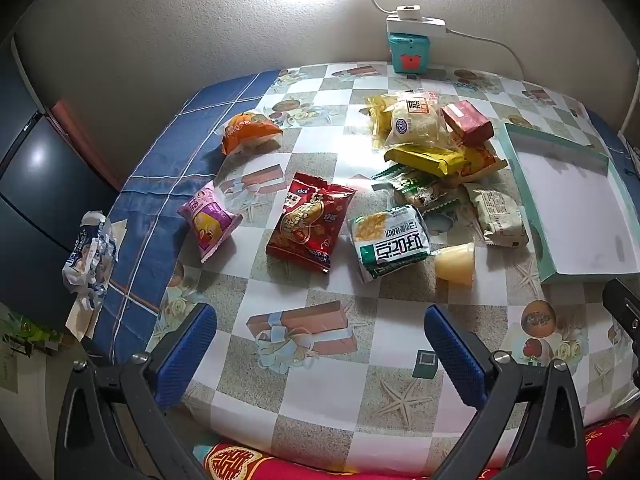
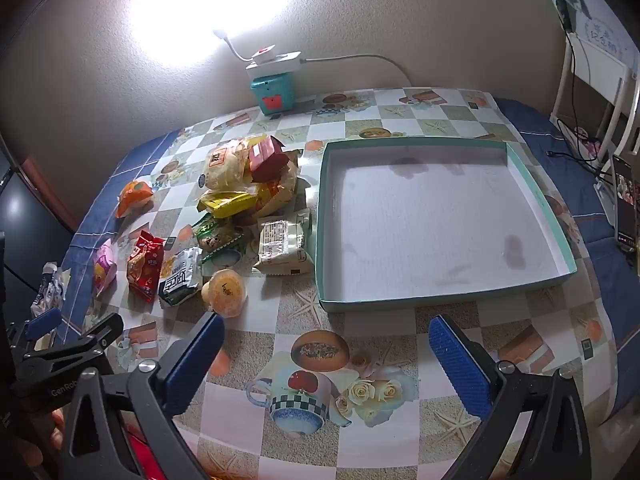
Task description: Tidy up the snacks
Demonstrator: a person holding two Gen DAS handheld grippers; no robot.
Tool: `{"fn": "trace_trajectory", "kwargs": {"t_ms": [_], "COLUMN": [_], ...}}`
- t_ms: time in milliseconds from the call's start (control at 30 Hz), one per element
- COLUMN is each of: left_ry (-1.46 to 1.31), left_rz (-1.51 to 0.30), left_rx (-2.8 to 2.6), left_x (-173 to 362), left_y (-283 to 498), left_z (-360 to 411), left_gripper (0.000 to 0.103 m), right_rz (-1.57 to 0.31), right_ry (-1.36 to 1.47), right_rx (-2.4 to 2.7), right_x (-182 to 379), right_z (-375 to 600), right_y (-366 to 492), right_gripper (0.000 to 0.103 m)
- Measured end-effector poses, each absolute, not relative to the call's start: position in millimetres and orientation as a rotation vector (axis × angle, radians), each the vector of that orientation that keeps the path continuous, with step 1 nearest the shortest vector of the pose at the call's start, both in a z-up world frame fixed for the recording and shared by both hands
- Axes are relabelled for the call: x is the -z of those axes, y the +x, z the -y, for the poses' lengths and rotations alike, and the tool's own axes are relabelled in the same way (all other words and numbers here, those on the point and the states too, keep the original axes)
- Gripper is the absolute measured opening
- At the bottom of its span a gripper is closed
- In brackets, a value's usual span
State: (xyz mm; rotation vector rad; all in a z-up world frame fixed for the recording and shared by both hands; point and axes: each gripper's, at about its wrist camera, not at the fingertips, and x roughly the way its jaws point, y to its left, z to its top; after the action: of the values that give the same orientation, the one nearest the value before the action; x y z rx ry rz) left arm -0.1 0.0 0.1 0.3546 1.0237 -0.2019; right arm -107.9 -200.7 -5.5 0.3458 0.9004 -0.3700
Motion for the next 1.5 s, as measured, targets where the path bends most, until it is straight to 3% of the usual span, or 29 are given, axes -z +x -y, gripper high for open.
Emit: {"fn": "trace_trajectory", "kwargs": {"t_ms": [1500], "left_ry": [0.319], "left_rz": [-1.011], "left_rx": [0.213], "left_x": [6.7], "left_y": [-0.8], "left_z": [-1.3], "left_gripper": [0.103], "right_rz": [-0.900], "right_ry": [0.347], "right_rx": [0.370], "right_x": [5.9], "right_z": [201.2], "right_y": [-107.4], "right_gripper": [0.103]}}
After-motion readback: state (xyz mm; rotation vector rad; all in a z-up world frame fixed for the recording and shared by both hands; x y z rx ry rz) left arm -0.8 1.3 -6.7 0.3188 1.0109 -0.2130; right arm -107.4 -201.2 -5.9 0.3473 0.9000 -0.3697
